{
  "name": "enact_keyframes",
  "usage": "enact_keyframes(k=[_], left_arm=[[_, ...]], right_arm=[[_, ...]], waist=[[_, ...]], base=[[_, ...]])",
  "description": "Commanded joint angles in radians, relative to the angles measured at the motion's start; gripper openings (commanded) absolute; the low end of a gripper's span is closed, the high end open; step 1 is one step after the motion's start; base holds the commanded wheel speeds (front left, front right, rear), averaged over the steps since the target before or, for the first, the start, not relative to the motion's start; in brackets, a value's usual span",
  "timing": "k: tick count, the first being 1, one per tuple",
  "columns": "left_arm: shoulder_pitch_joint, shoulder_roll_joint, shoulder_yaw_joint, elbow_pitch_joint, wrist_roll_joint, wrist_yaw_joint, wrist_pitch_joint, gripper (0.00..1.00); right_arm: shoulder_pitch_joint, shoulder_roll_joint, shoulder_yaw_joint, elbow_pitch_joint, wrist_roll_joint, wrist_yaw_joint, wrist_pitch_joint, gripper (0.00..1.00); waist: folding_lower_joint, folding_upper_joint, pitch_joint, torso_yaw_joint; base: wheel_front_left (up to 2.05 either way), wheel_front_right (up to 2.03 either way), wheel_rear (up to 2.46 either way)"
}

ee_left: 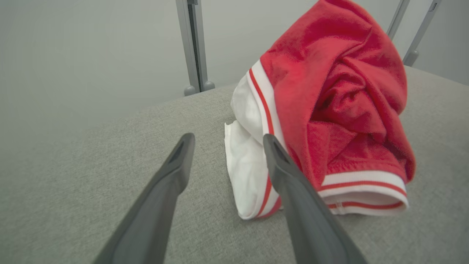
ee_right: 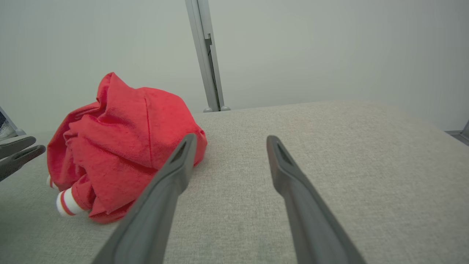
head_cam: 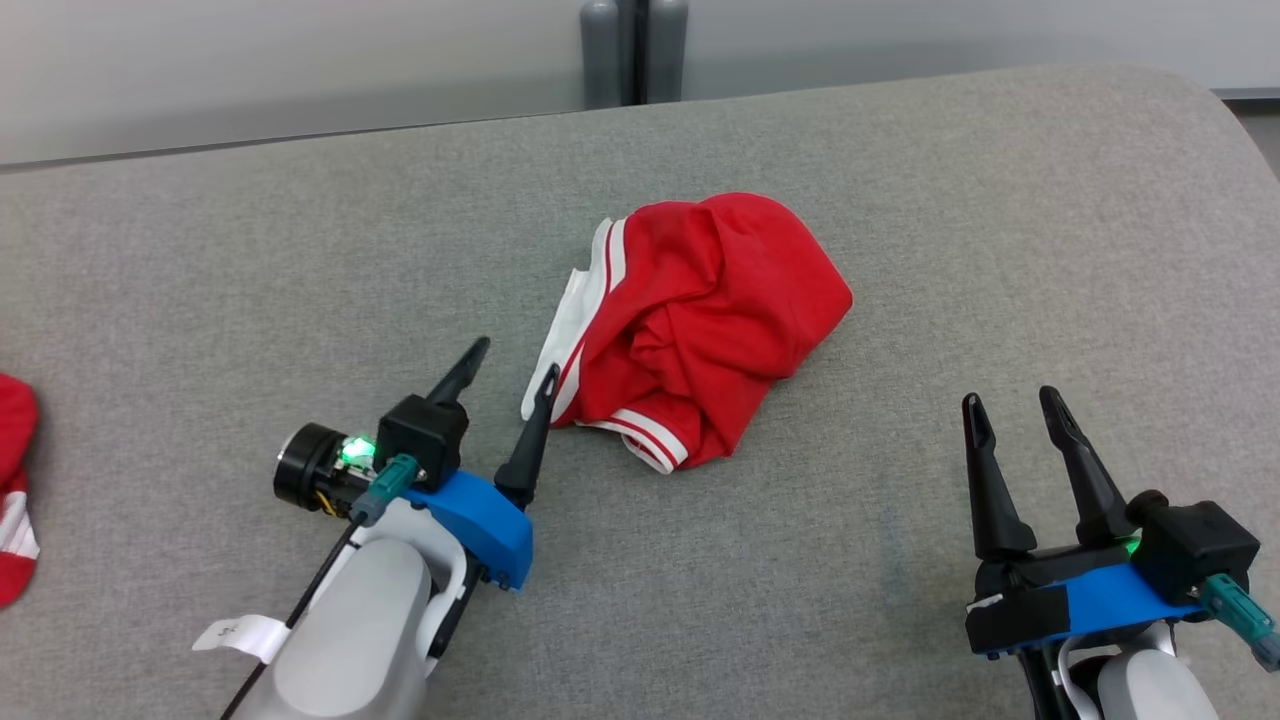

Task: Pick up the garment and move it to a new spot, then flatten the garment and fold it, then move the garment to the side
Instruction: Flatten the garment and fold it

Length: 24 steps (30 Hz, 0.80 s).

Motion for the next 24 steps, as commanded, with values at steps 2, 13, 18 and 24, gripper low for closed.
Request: enact_keyframes(k=[2, 13, 18, 24], left_arm=[[-0.021, -0.003, -0.028, 0.050, -0.005, -0.006, -0.006, 1.00], [-0.095, -0.024, -0.118, 0.211, -0.052, -0.009, -0.017, 1.00], [-0.137, -0.042, -0.167, 0.276, -0.102, -0.009, -0.020, 1.00], [-0.175, -0.045, -0.183, 0.294, -0.150, -0.009, -0.022, 0.00]], right_arm=[[-0.016, -0.005, 0.003, 0.003, 0.006, 0.000, -0.007, 1.00], [-0.036, -0.005, 0.013, 0.016, 0.008, 0.000, -0.015, 1.00], [-0.042, -0.005, 0.017, 0.021, 0.005, 0.000, -0.018, 1.00], [-0.034, -0.005, 0.012, 0.024, -0.001, 0.000, -0.020, 1.00]], waist=[[-0.0002, 0.0000, 0.008, -0.010], [-0.0002, 0.0000, 0.032, -0.039], [-0.0002, 0.0000, 0.039, -0.048], [-0.0002, 0.0000, 0.030, -0.042]], base=[[0.00, 0.00, 0.00], [0.00, 0.00, 0.00], [0.00, 0.00, 0.00], [0.00, 0.00, 0.00]])
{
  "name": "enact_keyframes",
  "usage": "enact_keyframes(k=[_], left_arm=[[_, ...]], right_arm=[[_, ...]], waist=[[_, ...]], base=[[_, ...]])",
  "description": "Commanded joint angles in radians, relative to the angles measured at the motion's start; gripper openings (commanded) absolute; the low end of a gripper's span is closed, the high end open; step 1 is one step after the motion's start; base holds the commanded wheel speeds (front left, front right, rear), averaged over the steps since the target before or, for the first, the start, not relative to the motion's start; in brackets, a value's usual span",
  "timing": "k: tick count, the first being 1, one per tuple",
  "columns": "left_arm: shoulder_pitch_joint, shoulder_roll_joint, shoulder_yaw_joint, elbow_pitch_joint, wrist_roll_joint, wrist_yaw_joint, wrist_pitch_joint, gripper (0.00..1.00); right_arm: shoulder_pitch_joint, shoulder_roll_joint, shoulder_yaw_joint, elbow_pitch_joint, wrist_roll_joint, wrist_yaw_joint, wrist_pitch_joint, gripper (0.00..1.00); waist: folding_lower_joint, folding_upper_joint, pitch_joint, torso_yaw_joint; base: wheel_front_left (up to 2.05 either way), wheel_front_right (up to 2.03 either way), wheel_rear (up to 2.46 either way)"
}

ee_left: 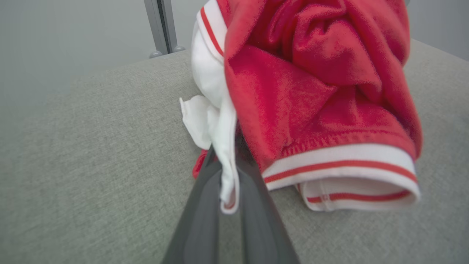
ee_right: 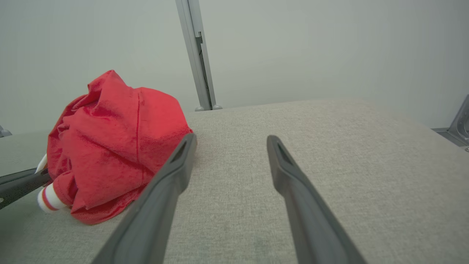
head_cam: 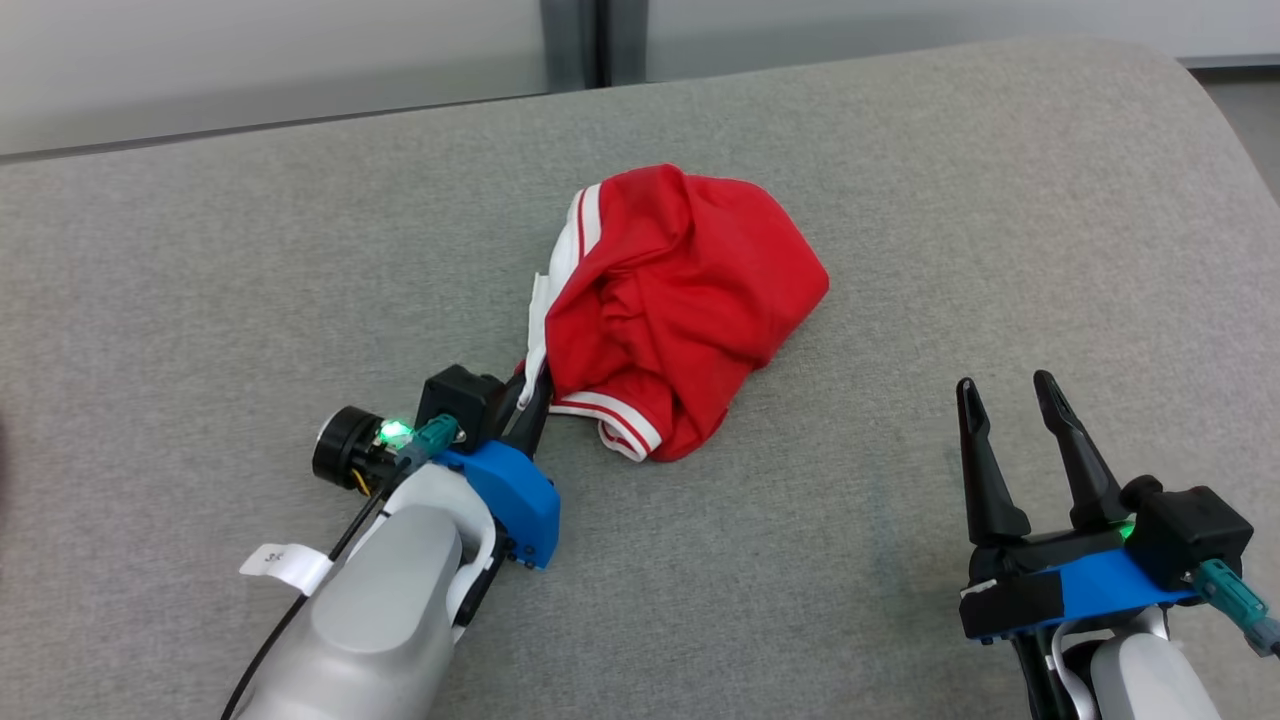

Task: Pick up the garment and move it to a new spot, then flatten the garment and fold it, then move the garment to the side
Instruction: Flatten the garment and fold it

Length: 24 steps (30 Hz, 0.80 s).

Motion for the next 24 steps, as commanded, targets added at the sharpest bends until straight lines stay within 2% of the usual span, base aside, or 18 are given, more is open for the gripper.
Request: enact_keyframes(k=[1, 6, 13, 24], left_arm=[[-0.017, 0.008, 0.003, -0.010, -0.002, -0.001, -0.005, 0.00], [-0.010, 0.028, 0.047, -0.070, -0.001, 0.000, -0.005, 0.00], [0.040, 0.082, 0.130, -0.188, 0.020, 0.026, -0.005, 0.00], [0.182, 0.213, 0.235, -0.331, 0.031, 0.077, -0.005, 0.00]], right_arm=[[0.003, -0.005, -0.004, 0.003, -0.002, 0.000, -0.007, 1.00], [0.015, -0.005, -0.005, 0.013, 0.008, 0.001, -0.006, 1.00], [0.035, -0.005, -0.005, 0.033, 0.018, 0.001, -0.008, 1.00], [0.064, -0.005, -0.011, 0.051, 0.024, 0.001, -0.010, 1.00]], waist=[[-0.0001, 0.0000, -0.004, 0.007], [-0.0001, 0.0000, -0.039, 0.041], [-0.0001, 0.0000, -0.100, 0.101], [-0.0001, 0.0000, -0.154, 0.167]], base=[[0.00, 0.00, 0.00], [0.00, 0.00, 0.00], [0.00, 0.00, 0.00], [0.00, 0.00, 0.00]])
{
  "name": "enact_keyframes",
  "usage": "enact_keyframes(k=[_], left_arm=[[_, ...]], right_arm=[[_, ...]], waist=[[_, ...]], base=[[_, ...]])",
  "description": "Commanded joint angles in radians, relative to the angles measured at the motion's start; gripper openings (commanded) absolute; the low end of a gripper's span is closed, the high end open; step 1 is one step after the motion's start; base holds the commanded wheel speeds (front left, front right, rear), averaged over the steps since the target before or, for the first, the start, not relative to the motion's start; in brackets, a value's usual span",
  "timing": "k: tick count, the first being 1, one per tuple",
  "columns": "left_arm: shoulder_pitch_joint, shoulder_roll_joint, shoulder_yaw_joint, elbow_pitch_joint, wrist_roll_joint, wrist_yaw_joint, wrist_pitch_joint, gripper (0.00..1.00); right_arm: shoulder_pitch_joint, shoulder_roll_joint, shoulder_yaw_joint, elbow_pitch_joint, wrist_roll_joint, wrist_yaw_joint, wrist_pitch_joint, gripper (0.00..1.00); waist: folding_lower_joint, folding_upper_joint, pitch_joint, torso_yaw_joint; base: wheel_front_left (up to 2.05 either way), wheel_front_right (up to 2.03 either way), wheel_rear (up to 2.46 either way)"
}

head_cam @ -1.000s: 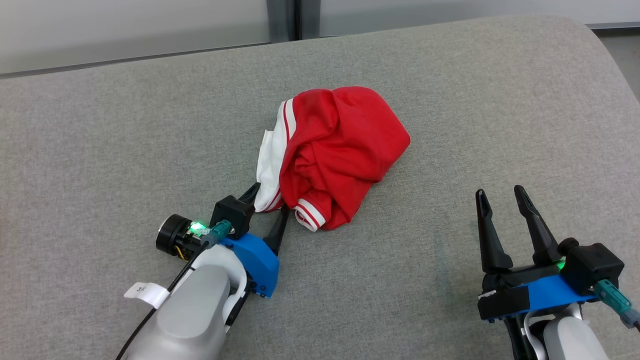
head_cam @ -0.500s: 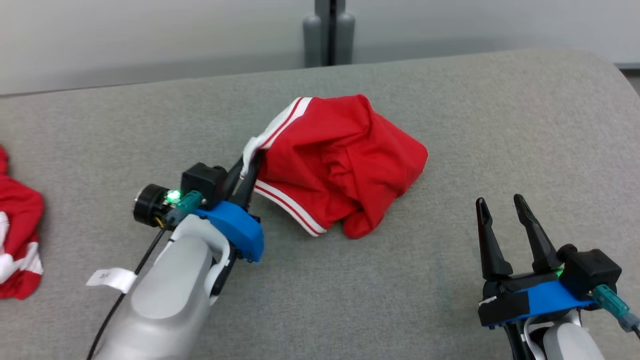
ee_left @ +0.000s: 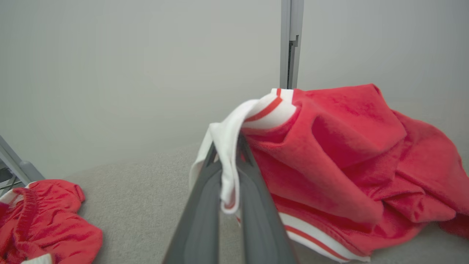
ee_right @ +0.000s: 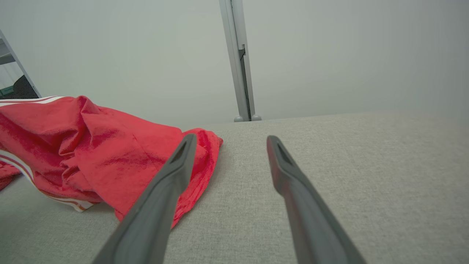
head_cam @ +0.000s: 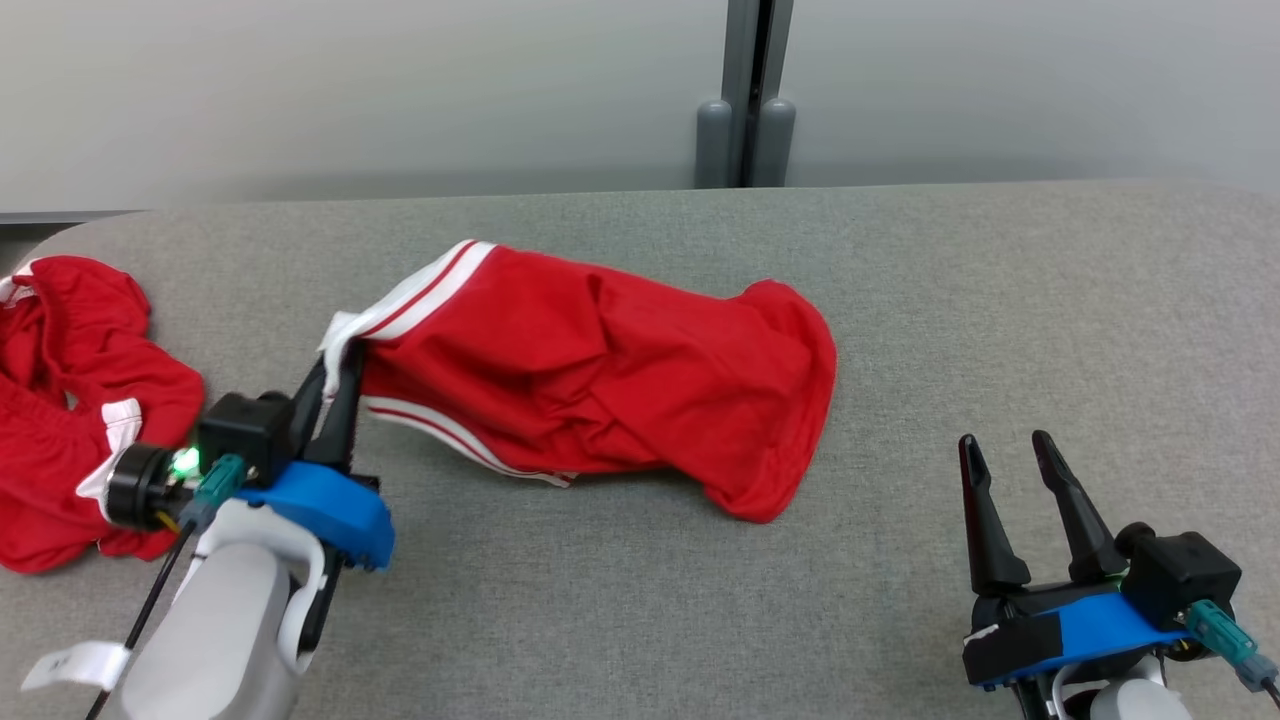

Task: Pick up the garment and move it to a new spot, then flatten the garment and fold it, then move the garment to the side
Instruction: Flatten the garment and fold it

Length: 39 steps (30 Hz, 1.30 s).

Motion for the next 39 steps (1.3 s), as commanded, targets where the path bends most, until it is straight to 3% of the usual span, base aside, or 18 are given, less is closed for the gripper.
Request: enact_keyframes(k=[1, 6, 26, 27, 28, 39], left_arm=[[0.022, 0.010, 0.008, -0.017, -0.001, 0.016, -0.005, 0.00], [0.083, 0.032, 0.025, -0.066, -0.003, 0.037, -0.005, 0.00], [0.360, -0.093, -0.082, -0.108, 0.023, 0.020, -0.005, 0.00], [0.374, -0.099, -0.062, -0.126, 0.022, 0.032, -0.005, 0.40], [0.380, -0.101, -0.051, -0.139, 0.023, 0.037, -0.005, 1.00], [0.429, -0.136, 0.152, -0.380, 0.051, 0.051, -0.004, 1.00]], right_arm=[[0.007, -0.005, 0.001, 0.003, 0.001, 0.001, -0.003, 1.00], [0.016, -0.005, 0.003, 0.007, 0.002, 0.001, -0.004, 1.00], [0.029, -0.005, -0.003, 0.018, -0.003, 0.001, -0.002, 1.00], [0.032, -0.005, -0.003, 0.018, -0.005, 0.001, 0.001, 1.00], [0.034, -0.005, -0.004, 0.018, -0.005, 0.001, 0.002, 1.00], [0.048, -0.005, 0.010, 0.022, 0.000, 0.001, 0.012, 1.00]], waist=[[0.0002, 0.0000, -0.003, 0.003], [0.0002, 0.0000, -0.008, 0.010], [0.0002, 0.0000, -0.026, 0.052], [0.0002, 0.0000, -0.029, 0.060], [0.0002, 0.0000, -0.032, 0.064], [0.0002, 0.0000, -0.067, 0.056]], base=[[0.00, 0.00, 0.00], [0.00, 0.00, 0.00], [0.00, 0.00, 0.00], [0.00, 0.00, 0.00], [0.00, 0.00, 0.00], [0.00, 0.00, 0.00]])
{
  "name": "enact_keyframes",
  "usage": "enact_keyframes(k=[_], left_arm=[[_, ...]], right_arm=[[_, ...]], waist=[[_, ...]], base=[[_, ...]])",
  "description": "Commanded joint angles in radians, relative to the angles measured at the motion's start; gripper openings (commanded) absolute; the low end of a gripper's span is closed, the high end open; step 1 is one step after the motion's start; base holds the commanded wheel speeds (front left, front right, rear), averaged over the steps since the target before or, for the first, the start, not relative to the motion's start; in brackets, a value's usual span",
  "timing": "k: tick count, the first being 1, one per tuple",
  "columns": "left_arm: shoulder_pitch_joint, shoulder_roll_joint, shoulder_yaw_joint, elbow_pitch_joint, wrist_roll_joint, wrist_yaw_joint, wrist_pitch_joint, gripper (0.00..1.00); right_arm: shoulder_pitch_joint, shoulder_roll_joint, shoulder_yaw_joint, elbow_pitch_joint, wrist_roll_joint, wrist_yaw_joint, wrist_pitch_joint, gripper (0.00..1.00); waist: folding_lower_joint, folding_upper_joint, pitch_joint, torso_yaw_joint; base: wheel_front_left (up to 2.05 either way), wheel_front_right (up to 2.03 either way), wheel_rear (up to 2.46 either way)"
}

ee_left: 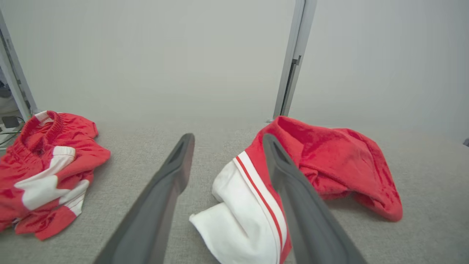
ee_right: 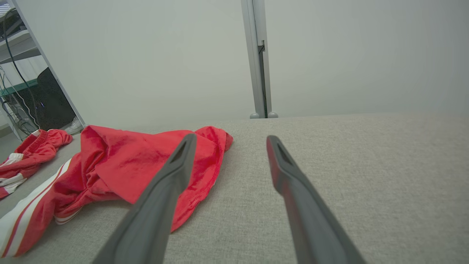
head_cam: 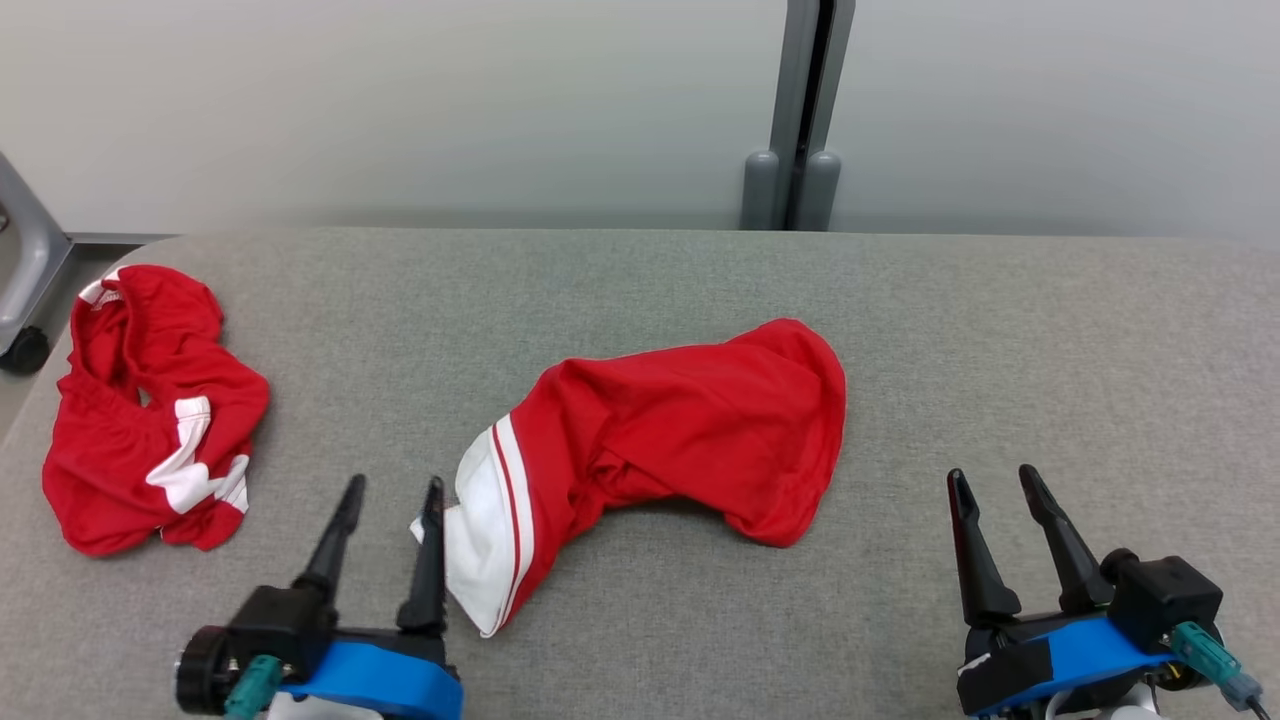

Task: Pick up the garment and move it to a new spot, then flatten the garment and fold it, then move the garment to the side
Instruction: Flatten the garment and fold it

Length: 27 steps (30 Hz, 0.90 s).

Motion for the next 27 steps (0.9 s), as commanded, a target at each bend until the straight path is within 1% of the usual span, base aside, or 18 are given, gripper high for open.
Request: enact_keyframes(k=[1, 4, 5, 7, 8, 11, 17, 24, 27], left_arm=[[0.009, -0.005, 0.036, -0.021, 0.009, 0.005, -0.003, 1.00], [0.019, -0.011, 0.098, -0.052, 0.020, 0.010, -0.003, 1.00], [0.019, -0.011, 0.098, -0.052, 0.020, 0.010, -0.003, 1.00], [0.032, -0.013, 0.143, -0.062, 0.036, 0.010, -0.003, 1.00], [0.032, -0.013, 0.143, -0.062, 0.036, 0.010, -0.003, 1.00], [0.045, -0.011, 0.189, -0.061, 0.053, 0.012, -0.003, 1.00], [0.062, -0.016, 0.211, -0.063, 0.082, 0.020, -0.003, 1.00], [0.059, -0.031, 0.217, -0.055, 0.104, 0.003, -0.003, 1.00], [0.046, -0.036, 0.217, -0.051, 0.111, -0.001, -0.003, 1.00]], right_arm=[[0.011, -0.005, -0.001, 0.003, 0.001, 0.001, 0.003, 1.00], [0.017, -0.005, -0.003, 0.006, 0.000, 0.001, 0.002, 1.00], [0.017, -0.005, -0.003, 0.006, 0.000, 0.001, 0.002, 1.00], [0.025, -0.005, -0.006, 0.008, 0.000, 0.001, 0.002, 1.00], [0.025, -0.005, -0.006, 0.008, 0.000, 0.001, 0.002, 1.00], [0.031, -0.005, -0.013, 0.004, -0.004, 0.001, 0.005, 1.00], [0.041, -0.005, -0.021, 0.002, -0.007, 0.001, 0.004, 1.00], [0.038, -0.005, -0.026, 0.016, -0.005, 0.001, 0.006, 1.00], [0.014, -0.005, -0.018, 0.028, -0.011, 0.001, 0.016, 1.00]], waist=[[0.0000, 0.0000, -0.008, -0.009], [0.0000, 0.0000, -0.017, -0.021], [0.0000, 0.0000, -0.017, -0.021], [0.0000, 0.0000, -0.026, -0.032], [0.0000, 0.0000, -0.026, -0.032], [0.0000, 0.0000, -0.030, -0.042], [0.0000, 0.0000, -0.028, -0.047], [0.0000, 0.0000, -0.023, -0.041], [0.0000, 0.0000, -0.019, -0.032]], base=[[0.00, 0.00, 0.00], [0.00, 0.00, 0.00], [0.00, 0.00, 0.00], [0.00, 0.00, 0.00], [0.00, 0.00, 0.00], [0.00, 0.00, 0.00], [0.00, 0.00, 0.00], [0.00, 0.00, 0.00], [0.00, 0.00, 0.00]])
